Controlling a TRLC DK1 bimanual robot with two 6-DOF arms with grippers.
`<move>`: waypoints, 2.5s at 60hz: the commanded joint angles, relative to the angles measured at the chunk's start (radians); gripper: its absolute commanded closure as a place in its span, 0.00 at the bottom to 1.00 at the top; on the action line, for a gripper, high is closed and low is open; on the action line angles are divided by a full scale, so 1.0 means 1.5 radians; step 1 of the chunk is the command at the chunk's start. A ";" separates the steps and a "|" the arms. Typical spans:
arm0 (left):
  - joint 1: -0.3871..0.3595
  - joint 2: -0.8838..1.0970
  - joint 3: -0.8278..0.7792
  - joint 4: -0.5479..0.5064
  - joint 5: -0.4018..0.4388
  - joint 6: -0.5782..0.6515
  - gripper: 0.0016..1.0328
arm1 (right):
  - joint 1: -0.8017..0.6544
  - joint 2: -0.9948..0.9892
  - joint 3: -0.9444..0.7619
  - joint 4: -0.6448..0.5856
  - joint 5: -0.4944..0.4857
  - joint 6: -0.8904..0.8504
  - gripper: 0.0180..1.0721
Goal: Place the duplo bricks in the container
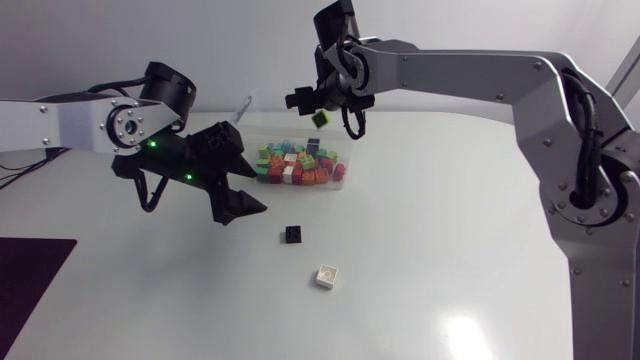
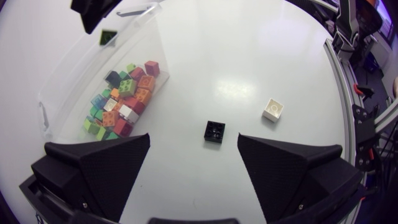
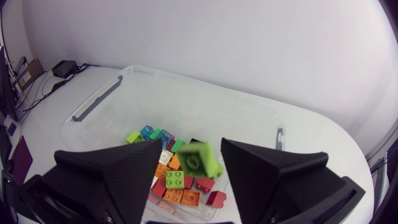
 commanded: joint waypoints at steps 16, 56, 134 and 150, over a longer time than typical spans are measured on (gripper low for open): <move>-0.086 0.134 0.044 -0.046 -0.086 0.094 0.06 | -0.005 -0.242 -0.235 0.056 -0.062 -0.082 0.04; -0.143 0.335 0.229 -0.143 -0.169 0.054 0.26 | 0.059 -0.552 -0.659 -0.057 -0.218 -0.257 0.05; -0.030 0.058 0.195 -0.230 -0.115 0.013 0.82 | 0.146 -0.210 -0.538 -0.220 -0.223 -0.393 0.14; -0.008 0.021 0.224 -0.242 -0.089 -0.004 0.82 | 0.148 -0.156 -0.485 -0.239 -0.195 -0.399 0.20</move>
